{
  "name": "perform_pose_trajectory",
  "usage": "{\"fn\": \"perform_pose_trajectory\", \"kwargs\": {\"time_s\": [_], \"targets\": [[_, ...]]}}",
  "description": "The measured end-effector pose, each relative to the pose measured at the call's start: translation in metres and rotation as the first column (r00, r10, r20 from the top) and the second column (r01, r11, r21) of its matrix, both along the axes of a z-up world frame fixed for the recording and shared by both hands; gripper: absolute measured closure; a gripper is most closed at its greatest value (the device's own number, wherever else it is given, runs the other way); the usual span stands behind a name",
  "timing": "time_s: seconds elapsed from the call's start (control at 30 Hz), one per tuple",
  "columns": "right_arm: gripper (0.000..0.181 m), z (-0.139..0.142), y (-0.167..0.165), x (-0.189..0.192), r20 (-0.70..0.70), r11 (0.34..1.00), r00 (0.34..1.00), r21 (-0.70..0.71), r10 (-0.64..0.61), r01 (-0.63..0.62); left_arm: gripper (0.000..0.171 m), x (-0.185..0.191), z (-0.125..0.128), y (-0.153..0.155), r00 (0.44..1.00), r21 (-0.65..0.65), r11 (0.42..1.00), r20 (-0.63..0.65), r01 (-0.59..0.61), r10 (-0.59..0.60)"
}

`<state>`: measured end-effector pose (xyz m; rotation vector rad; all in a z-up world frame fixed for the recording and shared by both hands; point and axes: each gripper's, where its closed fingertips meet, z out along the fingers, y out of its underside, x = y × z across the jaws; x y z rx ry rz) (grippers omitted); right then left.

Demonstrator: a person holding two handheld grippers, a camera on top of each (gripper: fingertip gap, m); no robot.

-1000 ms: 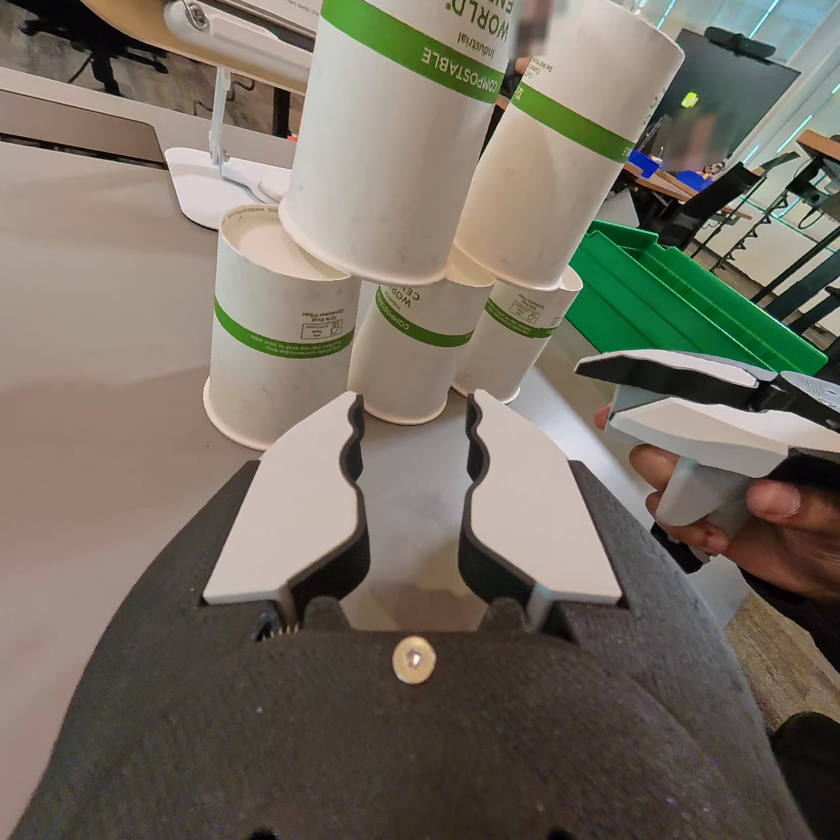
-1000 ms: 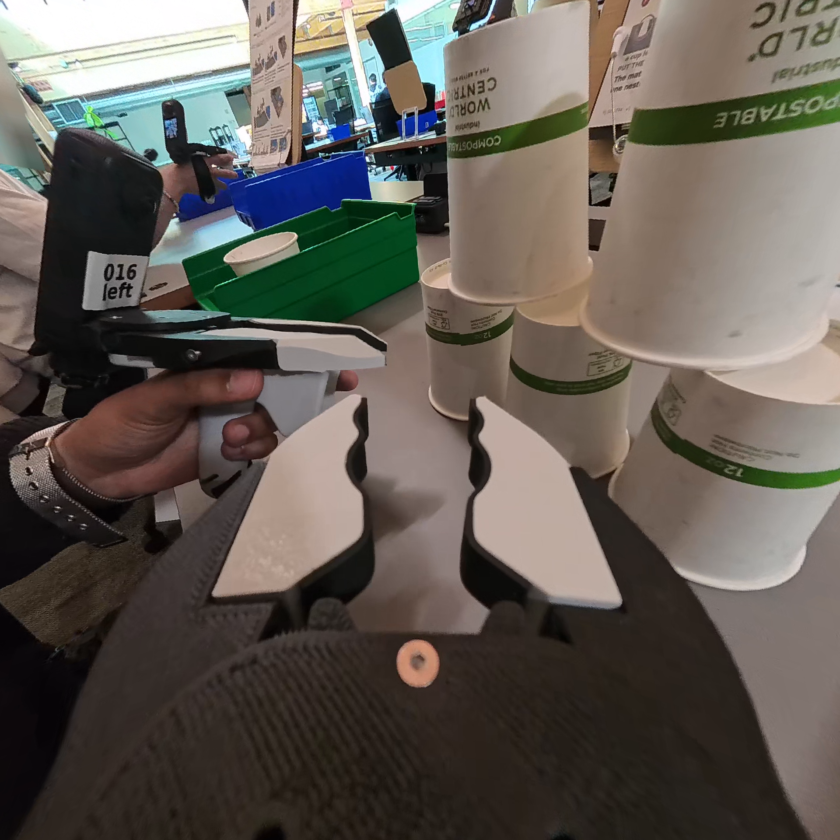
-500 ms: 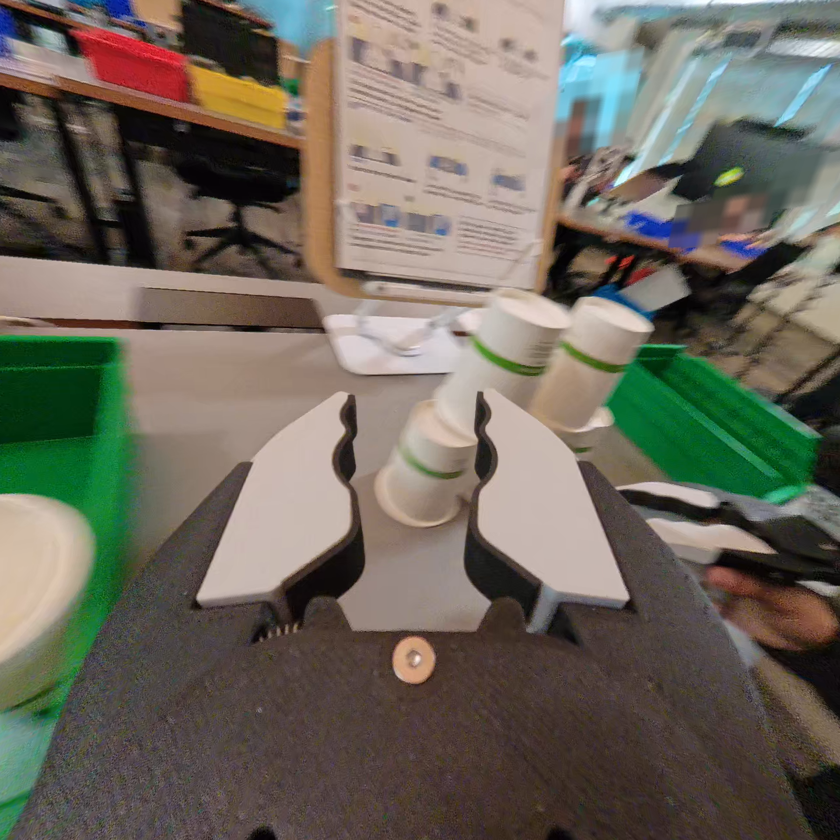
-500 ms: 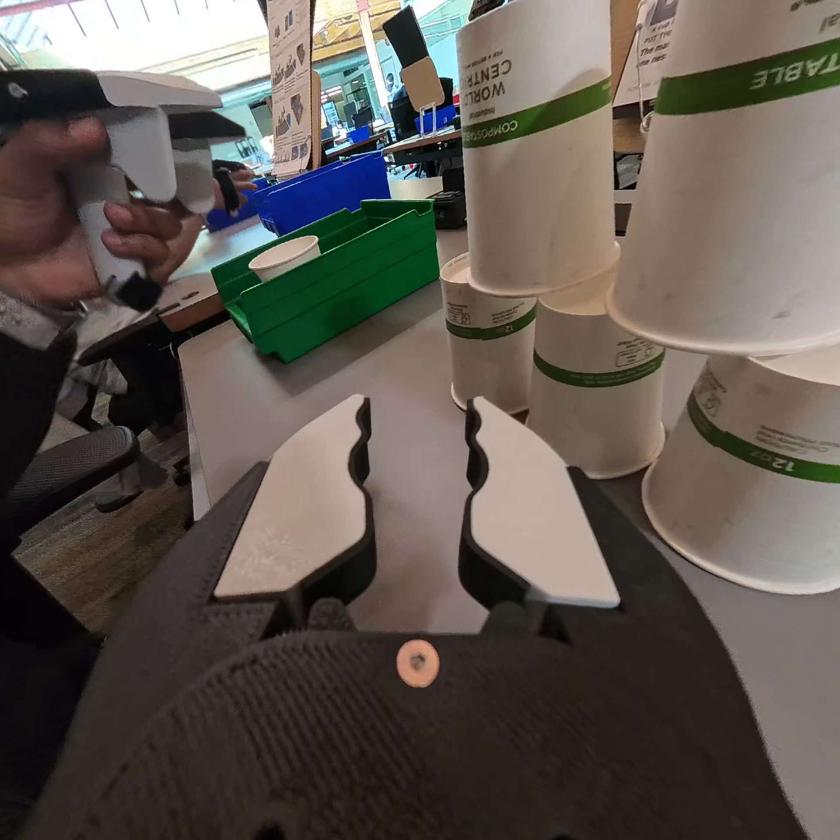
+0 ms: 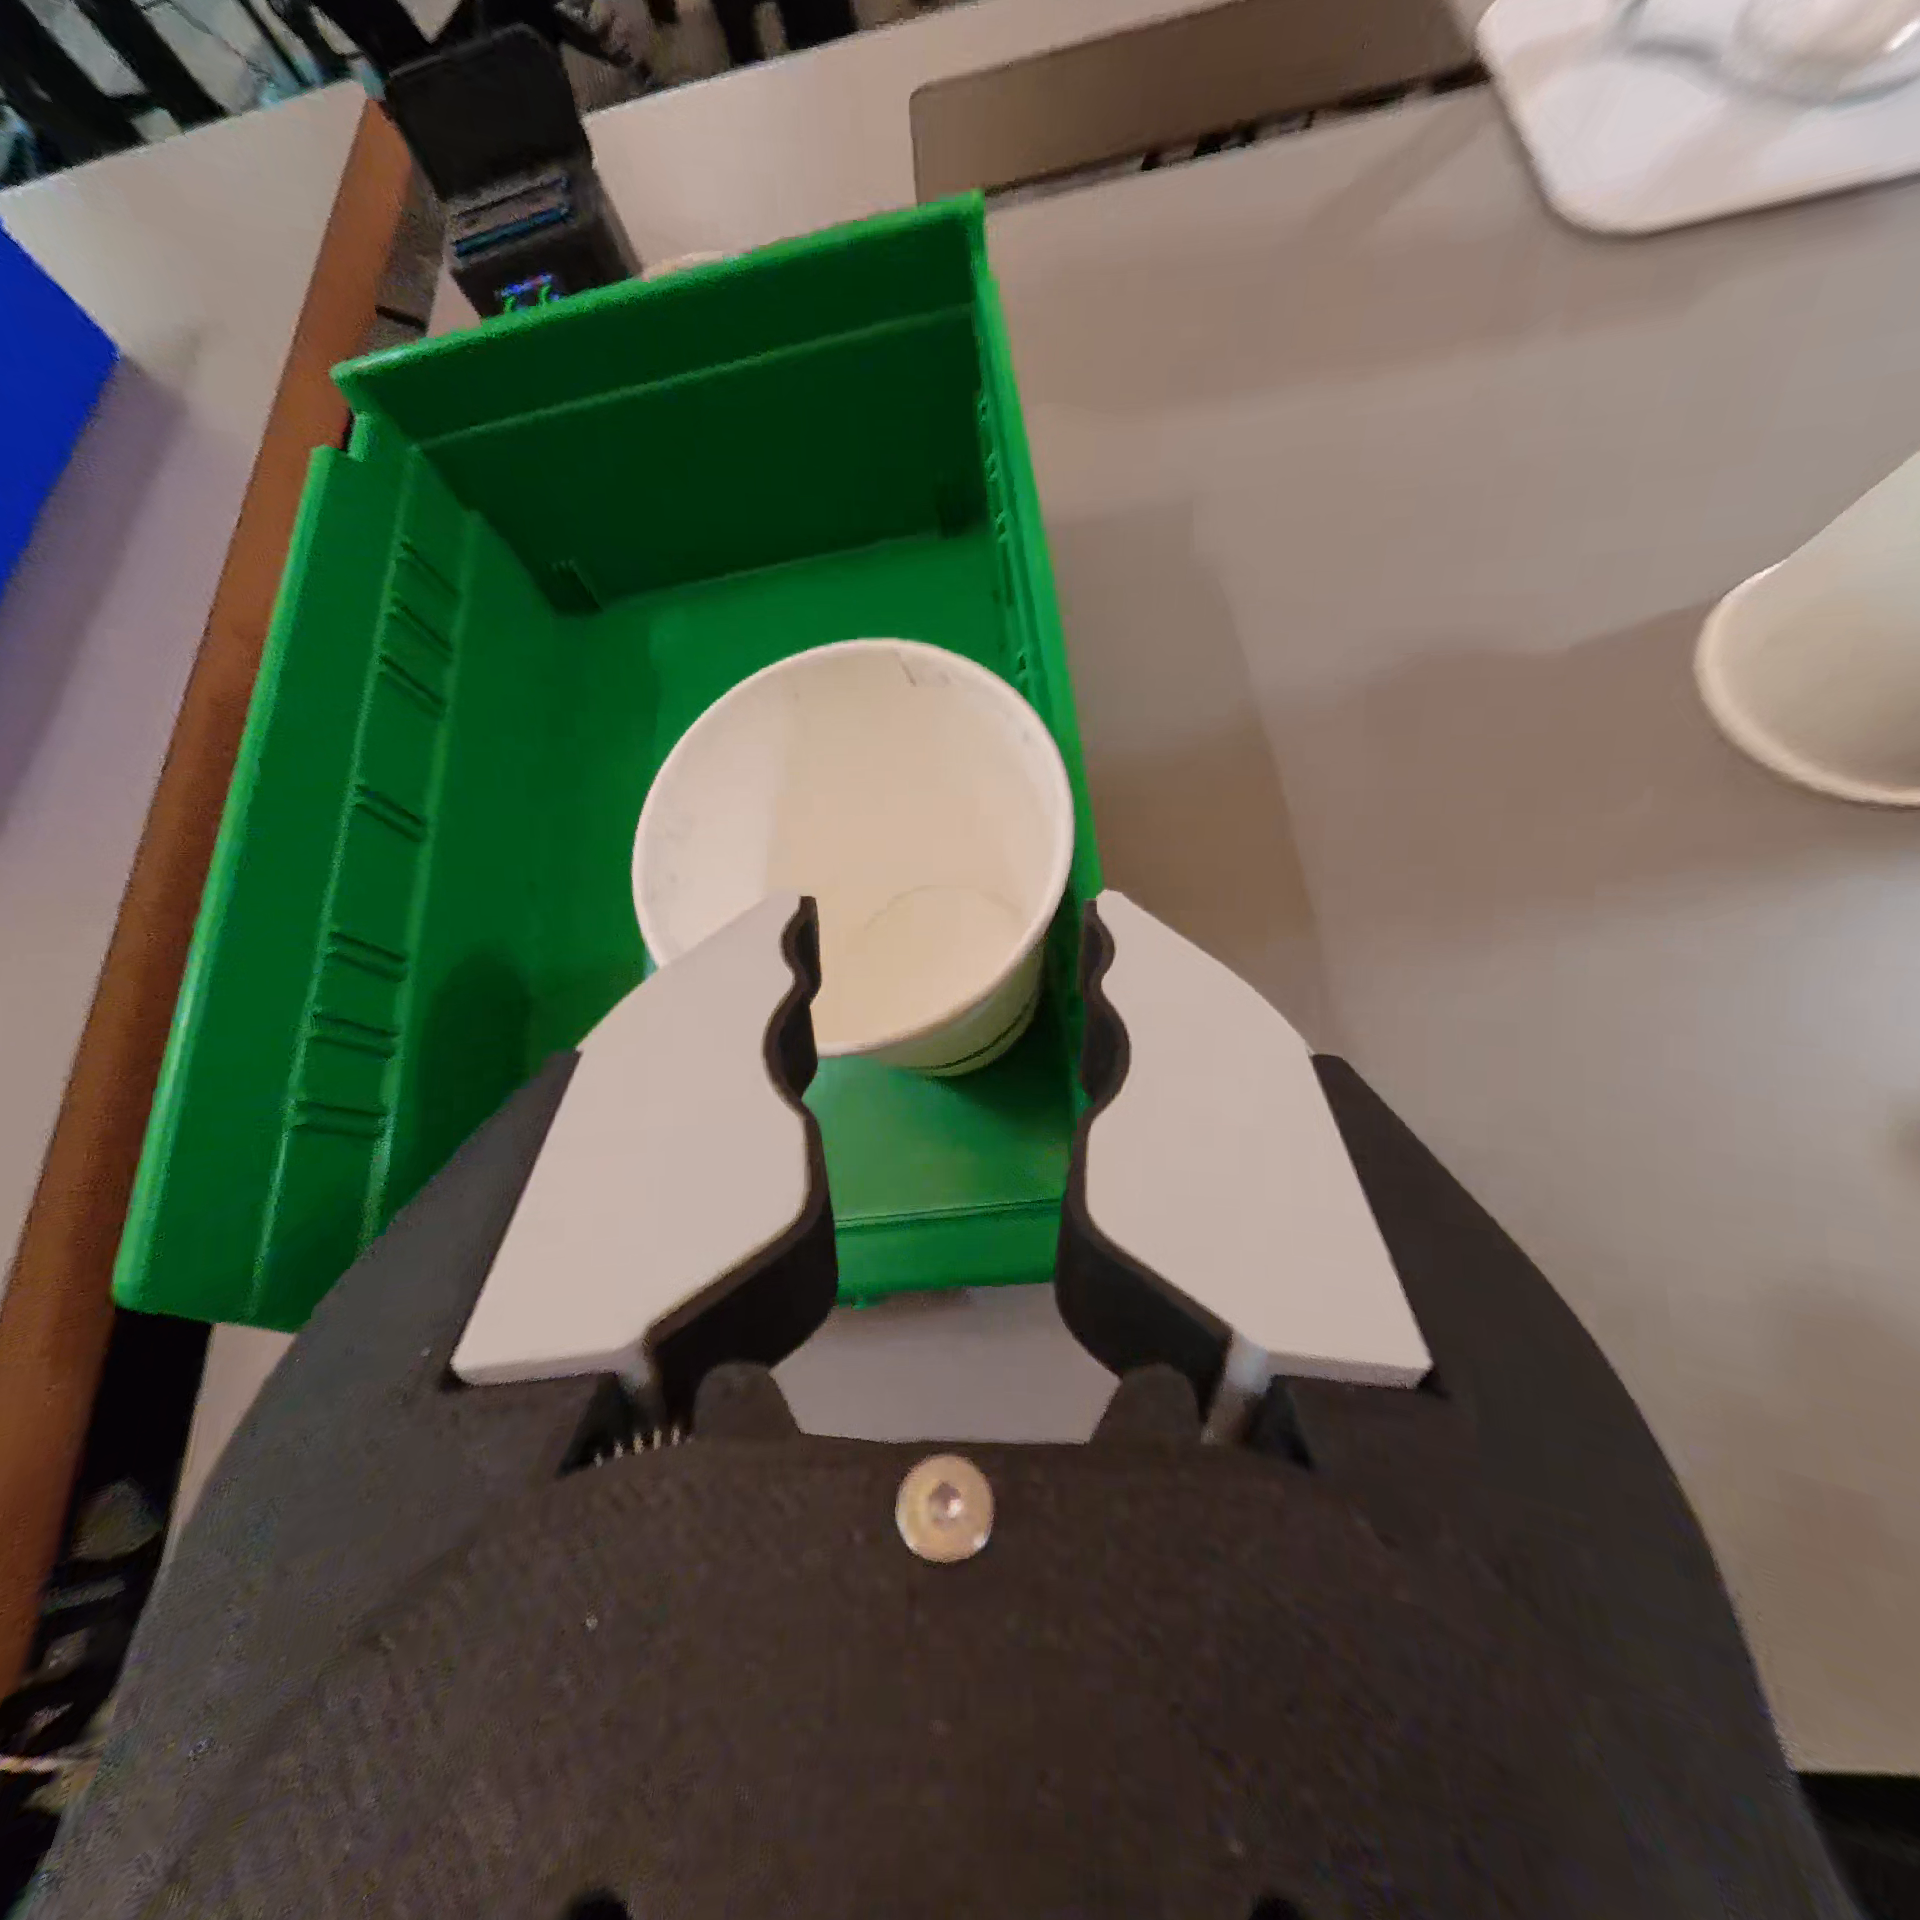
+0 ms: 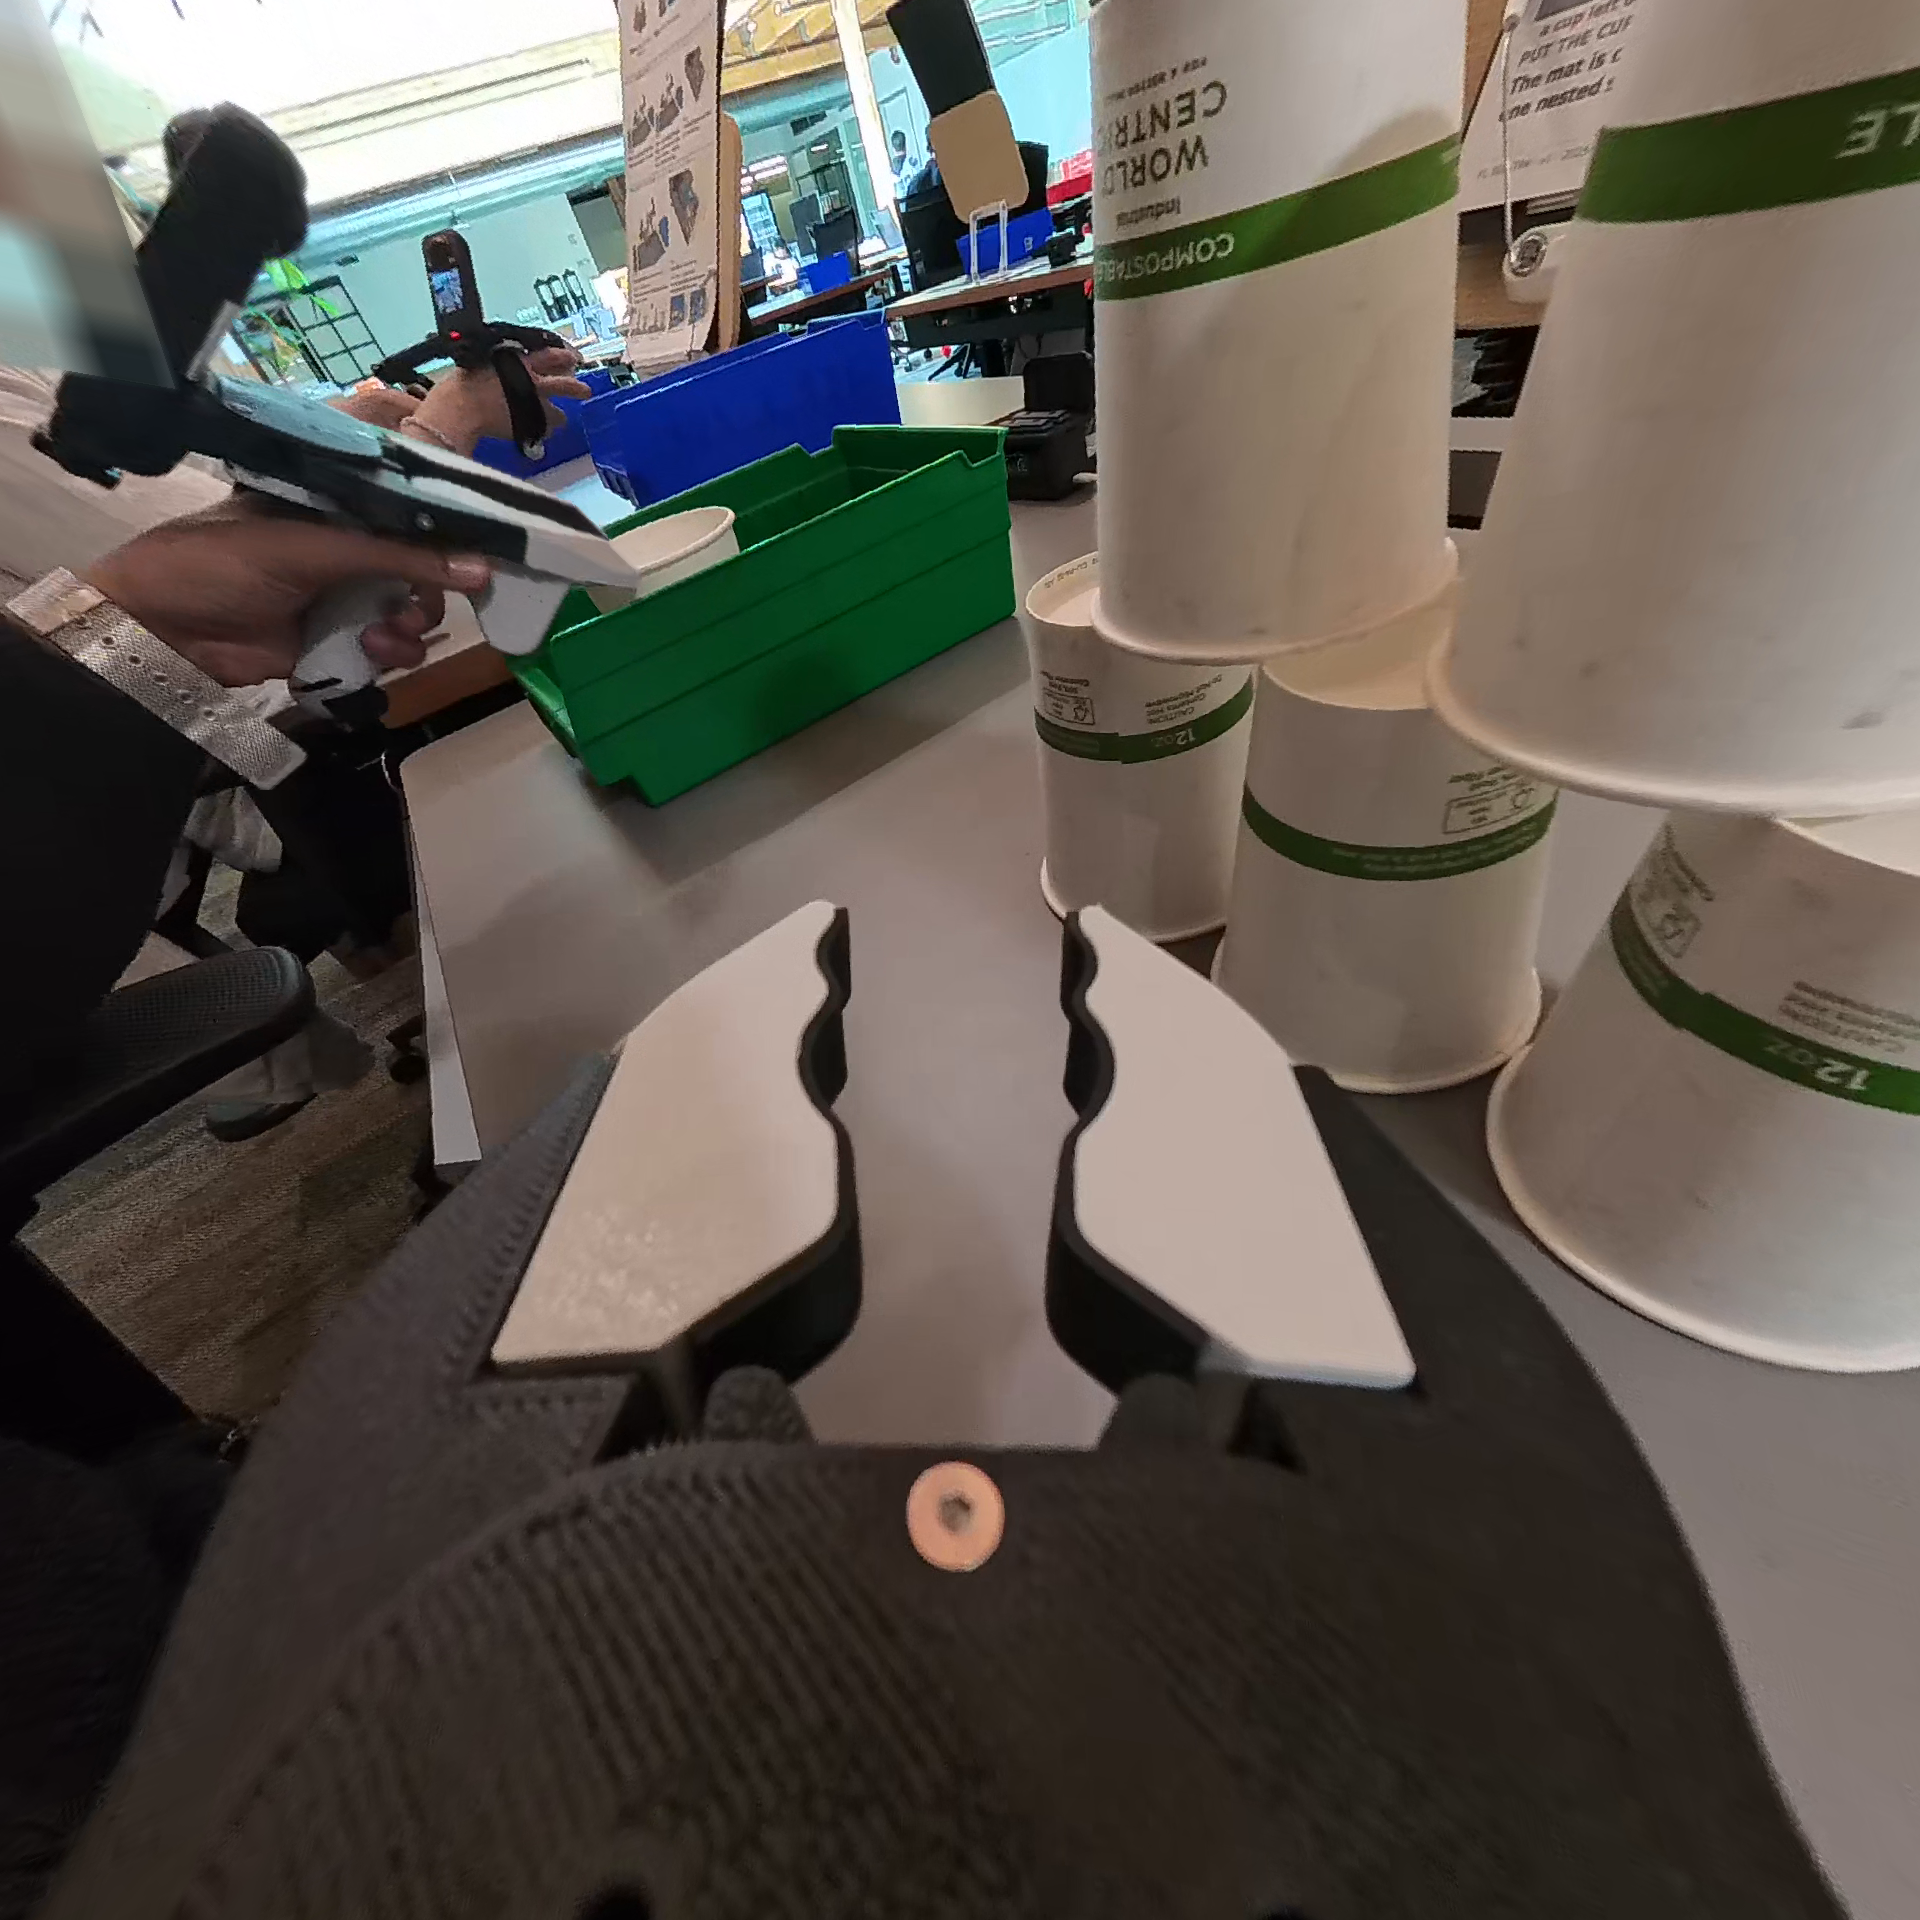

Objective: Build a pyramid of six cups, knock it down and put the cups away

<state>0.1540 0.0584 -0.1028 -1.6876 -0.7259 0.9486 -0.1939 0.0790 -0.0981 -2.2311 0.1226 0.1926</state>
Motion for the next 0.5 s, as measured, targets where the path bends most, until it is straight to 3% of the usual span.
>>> {"fn": "perform_pose_trajectory", "kwargs": {"time_s": [0.13, 0.3, 0.4, 0.5], "targets": [[0.142, -0.001, 0.000, 0.001, -0.001, 1.000, 1.000, -0.013, 0.002, -0.002, 0.132, -0.005, -0.012, -0.002, 1.000, -0.032, 0.999, 0.000, 0.006, -0.006], [0.142, -0.002, 0.001, 0.001, 0.001, 1.000, 1.000, -0.023, 0.001, 0.000, 0.154, -0.003, -0.023, -0.007, 0.999, -0.080, 0.995, 0.007, 0.052, -0.052], [0.142, -0.002, 0.000, 0.000, 0.000, 1.000, 1.000, -0.025, 0.004, -0.004, 0.167, -0.014, -0.016, -0.006, 0.999, -0.049, 0.999, -0.037, 0.008, -0.010], [0.143, -0.003, 0.000, -0.001, 0.004, 1.000, 1.000, -0.022, 0.004, -0.004, 0.167, -0.027, 0.011, -0.004, 0.997, 0.082, 0.995, -0.040, -0.064, 0.068]]}}
